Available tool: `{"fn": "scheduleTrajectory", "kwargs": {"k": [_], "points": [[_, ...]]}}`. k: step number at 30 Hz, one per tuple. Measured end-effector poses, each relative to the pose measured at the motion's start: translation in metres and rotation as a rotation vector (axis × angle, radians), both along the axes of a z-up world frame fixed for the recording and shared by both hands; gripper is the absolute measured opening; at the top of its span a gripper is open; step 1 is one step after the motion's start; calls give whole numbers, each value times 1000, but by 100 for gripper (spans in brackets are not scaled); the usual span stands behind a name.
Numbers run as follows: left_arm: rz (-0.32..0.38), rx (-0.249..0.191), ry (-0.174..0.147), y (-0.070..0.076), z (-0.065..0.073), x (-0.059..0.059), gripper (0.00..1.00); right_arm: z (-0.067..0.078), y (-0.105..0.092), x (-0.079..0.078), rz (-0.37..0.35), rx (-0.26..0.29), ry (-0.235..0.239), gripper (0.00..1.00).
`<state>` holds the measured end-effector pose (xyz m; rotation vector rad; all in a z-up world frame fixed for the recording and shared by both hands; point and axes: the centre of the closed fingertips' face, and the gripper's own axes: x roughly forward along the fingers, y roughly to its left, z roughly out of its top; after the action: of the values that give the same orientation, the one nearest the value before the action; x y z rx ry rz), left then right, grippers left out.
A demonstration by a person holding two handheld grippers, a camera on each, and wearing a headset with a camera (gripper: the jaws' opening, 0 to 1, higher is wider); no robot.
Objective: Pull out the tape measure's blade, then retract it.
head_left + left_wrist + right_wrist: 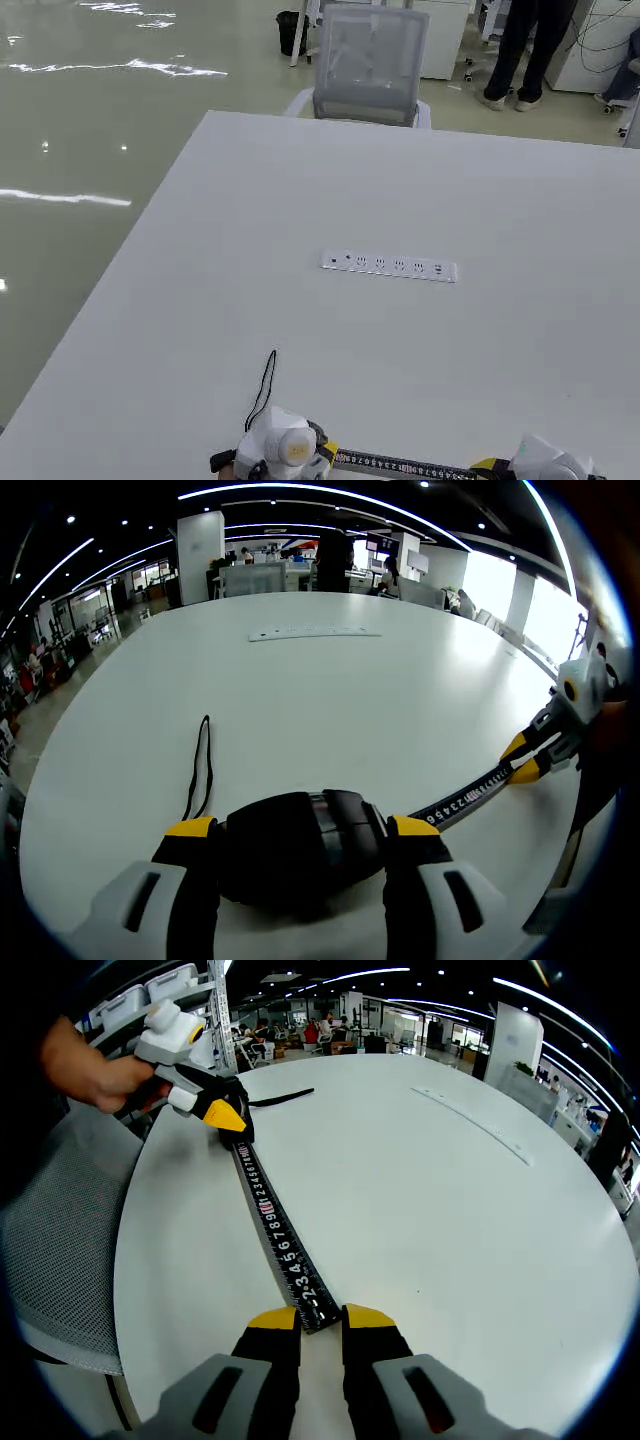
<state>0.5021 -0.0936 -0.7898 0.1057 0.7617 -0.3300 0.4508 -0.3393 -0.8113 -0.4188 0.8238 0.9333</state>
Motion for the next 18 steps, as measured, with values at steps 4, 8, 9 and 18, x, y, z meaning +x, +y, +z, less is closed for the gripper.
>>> {"fn": "scheduleTrajectory", "kwargs": {"k": [4,8,9,18], "points": [[0,-1,-1,0,0,0,64,-1,0,1,-1,0,1,15],[-2,-2,-2,0,0,0,64,-1,1,0,-1,0,2,15],[-2,-2,-2,0,0,0,64,-1,1,0,-1,0,3,15],[-4,-5,4,-1,0,-2,64,-1,1,0,-1,-2,5,15]]}}
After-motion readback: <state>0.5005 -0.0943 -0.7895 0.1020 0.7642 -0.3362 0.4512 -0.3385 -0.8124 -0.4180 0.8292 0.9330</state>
